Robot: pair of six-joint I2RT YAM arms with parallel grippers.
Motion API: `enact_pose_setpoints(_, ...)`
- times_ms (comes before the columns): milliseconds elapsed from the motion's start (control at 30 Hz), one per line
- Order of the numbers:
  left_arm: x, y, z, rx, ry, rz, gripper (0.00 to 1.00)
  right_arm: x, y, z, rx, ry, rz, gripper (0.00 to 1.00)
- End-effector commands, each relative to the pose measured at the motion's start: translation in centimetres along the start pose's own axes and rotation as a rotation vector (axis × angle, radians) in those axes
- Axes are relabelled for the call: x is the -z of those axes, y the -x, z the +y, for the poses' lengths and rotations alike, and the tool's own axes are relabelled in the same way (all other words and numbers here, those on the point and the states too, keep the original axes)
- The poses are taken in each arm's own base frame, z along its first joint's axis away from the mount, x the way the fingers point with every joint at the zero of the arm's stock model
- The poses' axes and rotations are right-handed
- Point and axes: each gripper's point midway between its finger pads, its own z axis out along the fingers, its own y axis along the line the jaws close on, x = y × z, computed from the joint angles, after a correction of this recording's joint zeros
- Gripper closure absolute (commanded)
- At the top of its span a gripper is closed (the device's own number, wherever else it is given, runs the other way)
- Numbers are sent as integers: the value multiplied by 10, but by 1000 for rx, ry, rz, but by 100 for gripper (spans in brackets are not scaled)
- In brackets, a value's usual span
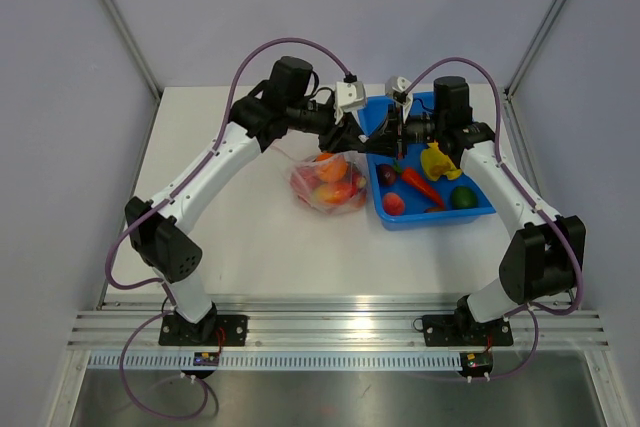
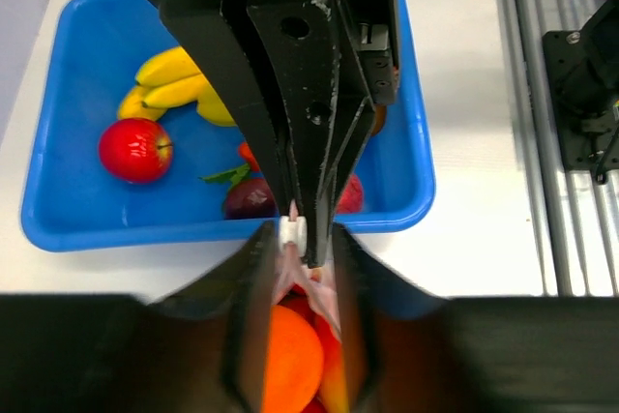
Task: Place the food in the zip-top bag and seal the zipper
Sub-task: Zip the zipper food storage bag at the center of the board.
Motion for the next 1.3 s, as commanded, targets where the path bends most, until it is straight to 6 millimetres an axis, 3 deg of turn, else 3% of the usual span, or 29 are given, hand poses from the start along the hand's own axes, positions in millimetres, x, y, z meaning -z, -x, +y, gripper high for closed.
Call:
enact_pose_setpoints(0, 4, 16, -9, -15, -40, -33, 62, 5, 36, 10, 126, 7, -43, 100)
enact_pose_setpoints(233, 3, 18, -7, -12, -40, -34, 64, 5, 38, 10, 130, 2, -45, 100)
enact_pose_setpoints(533, 1, 15, -8, 13, -49, -26, 76, 5, 41, 11, 135, 2, -51, 100)
enact_pose_setpoints(600, 0, 15, -7, 28, -45, -23, 64, 5, 41, 12, 134, 4, -54, 100)
enact_pose_setpoints(733, -2, 12, -6, 40, -44, -18, 58, 6, 43, 13, 141, 4, -59, 100)
enact_pose_setpoints(800, -2, 12, -6, 44, -45, -16, 61, 6, 42, 12, 138, 3, -58, 100)
enact_pose_setpoints(1067, -1, 10, -7, 42, -41, -5, 98, 5, 42, 9, 146, -13, -60, 100)
enact_pose_setpoints(1267, 4, -10, -9, 51, -22, 70, 100, 8, 46, -2, 194, -108, -92, 100)
